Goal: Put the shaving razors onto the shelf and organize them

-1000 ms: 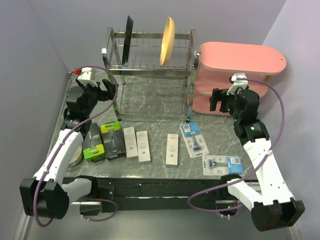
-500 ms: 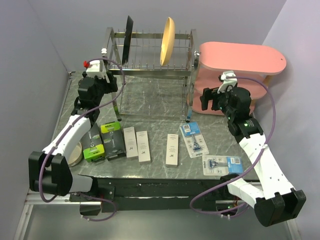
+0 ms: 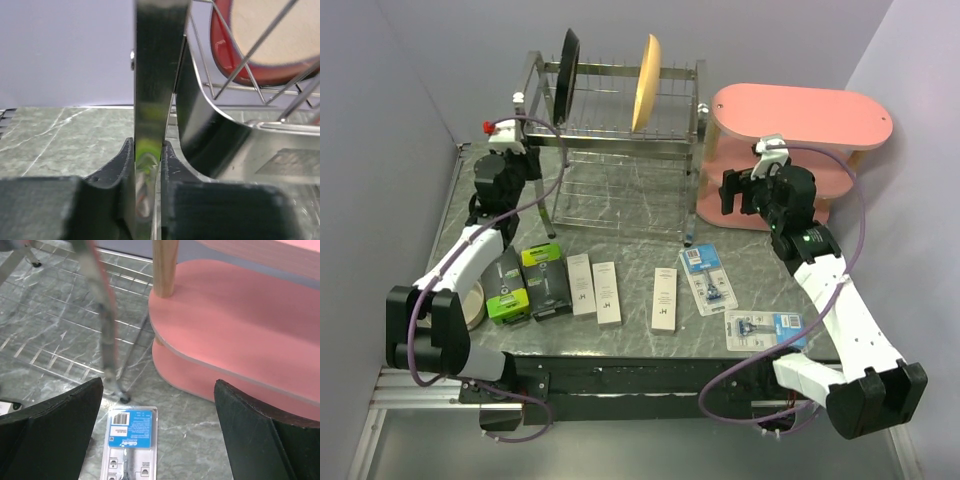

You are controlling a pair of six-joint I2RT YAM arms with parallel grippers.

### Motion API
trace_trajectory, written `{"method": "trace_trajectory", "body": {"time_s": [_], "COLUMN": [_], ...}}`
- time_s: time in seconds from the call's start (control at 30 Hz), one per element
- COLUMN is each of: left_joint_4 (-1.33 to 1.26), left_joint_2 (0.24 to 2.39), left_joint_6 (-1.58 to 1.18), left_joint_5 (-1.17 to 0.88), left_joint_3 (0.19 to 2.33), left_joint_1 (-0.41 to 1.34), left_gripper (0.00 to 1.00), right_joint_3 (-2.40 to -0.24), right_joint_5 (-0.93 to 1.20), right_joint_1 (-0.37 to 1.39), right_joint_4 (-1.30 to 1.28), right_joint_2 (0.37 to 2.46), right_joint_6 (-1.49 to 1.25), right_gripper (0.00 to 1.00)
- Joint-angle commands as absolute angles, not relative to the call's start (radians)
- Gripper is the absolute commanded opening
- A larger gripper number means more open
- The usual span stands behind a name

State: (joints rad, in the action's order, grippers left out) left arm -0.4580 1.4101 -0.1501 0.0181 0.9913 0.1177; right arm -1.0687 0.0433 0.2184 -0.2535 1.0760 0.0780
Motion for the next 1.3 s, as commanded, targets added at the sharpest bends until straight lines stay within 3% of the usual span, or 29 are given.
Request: {"method": "trace_trajectory", "body": {"time_s": [0.0, 0.67, 1.27], "left_joint_4": [-0.503, -0.621, -0.663], "left_joint_2": [1.417, 1.361, 1.563], "left_joint_6": [-0.175, -0.186, -0.111], "left_joint_5": [0.113, 0.210, 0.163], "left_joint_3": [1.028, 0.977, 1.150], "left_joint_1": [-0.024, -0.331, -0.476], "left_gripper": [0.03, 0.01, 0.01], "right_joint_3": [-1.140, -1.221, -1.177], "right_joint_5": [0.037, 0.054, 0.046], "right_joint_1": [0.224, 0.299, 0.318], "right_joint_4": [-0.212, -0.189, -0.176], "right_joint_2": [1.106, 1.249, 1.244], "right_joint_6": [0.092, 0.081, 0.083], "right_gripper": [0.99, 0.99, 1.00]}}
